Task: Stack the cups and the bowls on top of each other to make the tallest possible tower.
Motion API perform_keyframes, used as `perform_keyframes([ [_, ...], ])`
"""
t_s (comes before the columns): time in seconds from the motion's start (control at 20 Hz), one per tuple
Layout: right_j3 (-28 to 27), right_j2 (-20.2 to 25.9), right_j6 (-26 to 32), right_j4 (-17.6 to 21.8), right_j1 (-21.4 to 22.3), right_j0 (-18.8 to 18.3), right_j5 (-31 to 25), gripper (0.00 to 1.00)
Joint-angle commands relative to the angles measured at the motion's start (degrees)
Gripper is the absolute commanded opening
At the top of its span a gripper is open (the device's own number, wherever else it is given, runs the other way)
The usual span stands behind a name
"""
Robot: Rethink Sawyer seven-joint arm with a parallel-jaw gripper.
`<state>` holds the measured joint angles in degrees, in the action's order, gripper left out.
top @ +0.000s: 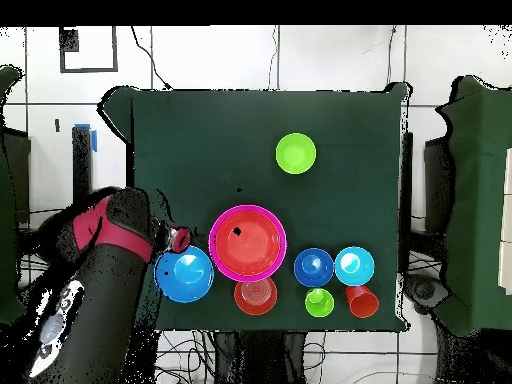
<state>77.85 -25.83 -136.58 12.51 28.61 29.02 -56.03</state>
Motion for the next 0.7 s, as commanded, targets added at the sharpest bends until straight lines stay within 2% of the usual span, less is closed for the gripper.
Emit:
perform_keyframes([
  [0.05, -5.1, 2.7, -7.4, -1.0, -3.0, 0.3, -6.6, 1.00],
  [0.45, -4.5, 4.4, -5.8, -2.3, -3.7, -2.0, -4.2, 1.00],
  [0.7, -4.5, 5.1, -3.0, -2.4, -3.1, -3.4, -4.9, 1.00],
])
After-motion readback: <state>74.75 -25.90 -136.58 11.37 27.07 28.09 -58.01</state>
